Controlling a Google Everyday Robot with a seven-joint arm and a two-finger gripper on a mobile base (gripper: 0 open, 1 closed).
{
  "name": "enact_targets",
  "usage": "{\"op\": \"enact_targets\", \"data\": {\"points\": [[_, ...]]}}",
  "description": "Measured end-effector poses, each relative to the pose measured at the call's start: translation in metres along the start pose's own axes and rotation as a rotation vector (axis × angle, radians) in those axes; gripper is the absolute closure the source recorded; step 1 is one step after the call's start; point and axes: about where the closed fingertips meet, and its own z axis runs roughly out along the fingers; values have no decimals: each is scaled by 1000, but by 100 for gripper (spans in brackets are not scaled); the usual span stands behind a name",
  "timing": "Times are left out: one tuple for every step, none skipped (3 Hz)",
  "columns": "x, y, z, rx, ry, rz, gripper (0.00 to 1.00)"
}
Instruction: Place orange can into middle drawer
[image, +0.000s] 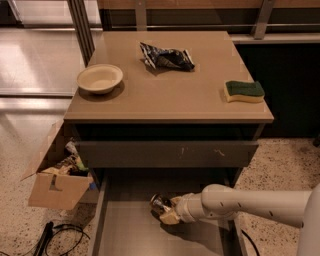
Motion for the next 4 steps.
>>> {"op": "enact_targets", "data": {"points": [[9,-4,7,0,11,18,100],[20,-6,16,-5,26,40,100],[20,-6,16,-5,26,40,78],[20,-6,16,-5,26,40,56]]}}
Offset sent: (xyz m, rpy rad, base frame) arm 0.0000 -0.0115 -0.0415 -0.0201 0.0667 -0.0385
